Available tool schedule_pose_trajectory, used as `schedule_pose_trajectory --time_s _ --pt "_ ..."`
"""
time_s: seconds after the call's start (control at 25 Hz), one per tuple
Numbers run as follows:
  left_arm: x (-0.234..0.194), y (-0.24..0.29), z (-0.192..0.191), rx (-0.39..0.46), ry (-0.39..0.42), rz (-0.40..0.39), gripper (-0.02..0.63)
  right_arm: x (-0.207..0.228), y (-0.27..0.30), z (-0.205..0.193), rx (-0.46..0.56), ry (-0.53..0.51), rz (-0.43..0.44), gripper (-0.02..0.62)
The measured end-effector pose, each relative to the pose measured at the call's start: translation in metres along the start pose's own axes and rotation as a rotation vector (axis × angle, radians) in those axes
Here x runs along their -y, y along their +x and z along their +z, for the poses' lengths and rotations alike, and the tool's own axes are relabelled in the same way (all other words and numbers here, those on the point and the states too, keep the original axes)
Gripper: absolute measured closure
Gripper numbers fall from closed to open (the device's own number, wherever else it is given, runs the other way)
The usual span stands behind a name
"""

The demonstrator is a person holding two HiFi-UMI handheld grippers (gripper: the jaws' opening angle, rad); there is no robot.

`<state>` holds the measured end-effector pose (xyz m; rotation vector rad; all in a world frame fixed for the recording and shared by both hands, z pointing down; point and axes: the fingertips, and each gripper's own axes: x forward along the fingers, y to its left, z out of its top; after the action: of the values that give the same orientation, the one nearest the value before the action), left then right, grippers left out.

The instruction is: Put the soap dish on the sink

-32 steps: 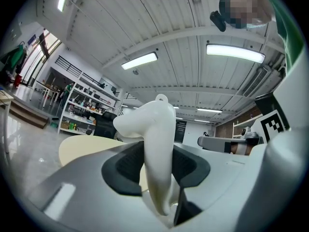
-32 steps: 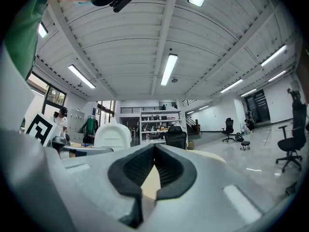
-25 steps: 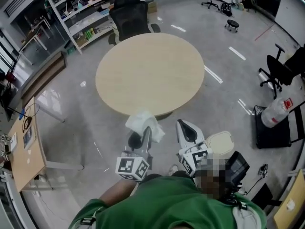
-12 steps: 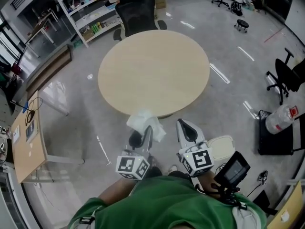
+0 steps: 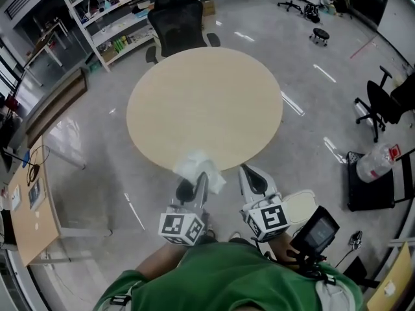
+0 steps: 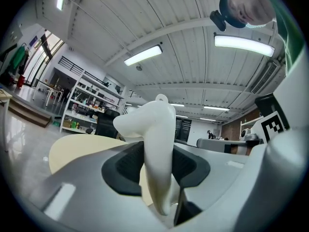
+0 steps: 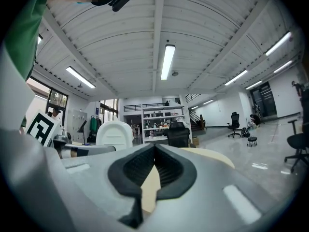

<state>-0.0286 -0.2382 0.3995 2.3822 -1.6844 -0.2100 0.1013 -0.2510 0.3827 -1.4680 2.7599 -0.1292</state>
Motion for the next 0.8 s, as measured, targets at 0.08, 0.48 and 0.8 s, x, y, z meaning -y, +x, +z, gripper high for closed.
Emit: schedule_pose_trajectory --time_s 0.08,0.48,0.8 --pt "-0.011 0.009 0.004 0.006 -0.01 -0.011 0.454 0.0 0.014 0.002 -0.003 -0.009 -0.012 0.592" --pt "-0.077 0.042 0.021 0.018 -0.049 -0.063 0.454 -0.022 0.086 0.006 -0.016 -0.043 -0.056 0.592" --pt "-0.121 0.049 0.024 0.004 -0.069 -0.093 0.454 -0.041 0.121 0.002 -0.027 -0.051 -0.097 0.592"
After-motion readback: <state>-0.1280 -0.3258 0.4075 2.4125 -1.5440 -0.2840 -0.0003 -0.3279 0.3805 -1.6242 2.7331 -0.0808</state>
